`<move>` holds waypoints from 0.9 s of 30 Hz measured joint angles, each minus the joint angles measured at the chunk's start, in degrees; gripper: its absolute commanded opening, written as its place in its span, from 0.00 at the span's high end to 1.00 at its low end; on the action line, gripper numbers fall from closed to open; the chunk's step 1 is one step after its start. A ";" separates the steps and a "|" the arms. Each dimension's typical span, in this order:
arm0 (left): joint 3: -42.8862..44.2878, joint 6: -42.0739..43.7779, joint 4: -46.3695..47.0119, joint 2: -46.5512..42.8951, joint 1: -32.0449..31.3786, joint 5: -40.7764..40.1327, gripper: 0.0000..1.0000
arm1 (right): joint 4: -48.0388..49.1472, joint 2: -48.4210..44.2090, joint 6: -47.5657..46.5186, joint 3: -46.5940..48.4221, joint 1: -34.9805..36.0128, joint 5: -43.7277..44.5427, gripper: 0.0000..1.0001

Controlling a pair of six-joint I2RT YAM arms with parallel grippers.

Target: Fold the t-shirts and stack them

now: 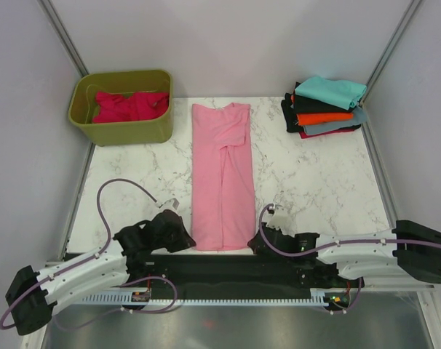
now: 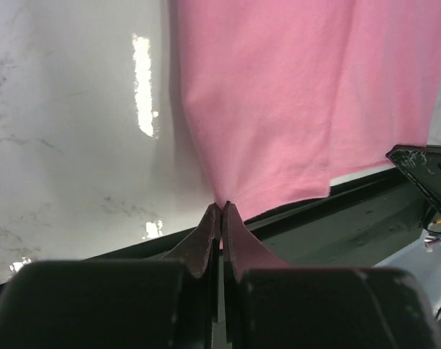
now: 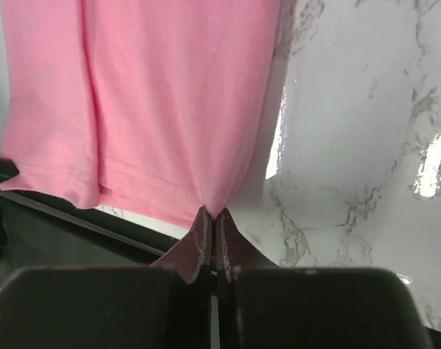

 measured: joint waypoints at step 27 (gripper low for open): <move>44.15 24.02 -2.25 34.82 23.21 0.61 0.98 | -13.68 14.25 -34.53 39.98 -31.76 -5.68 1.00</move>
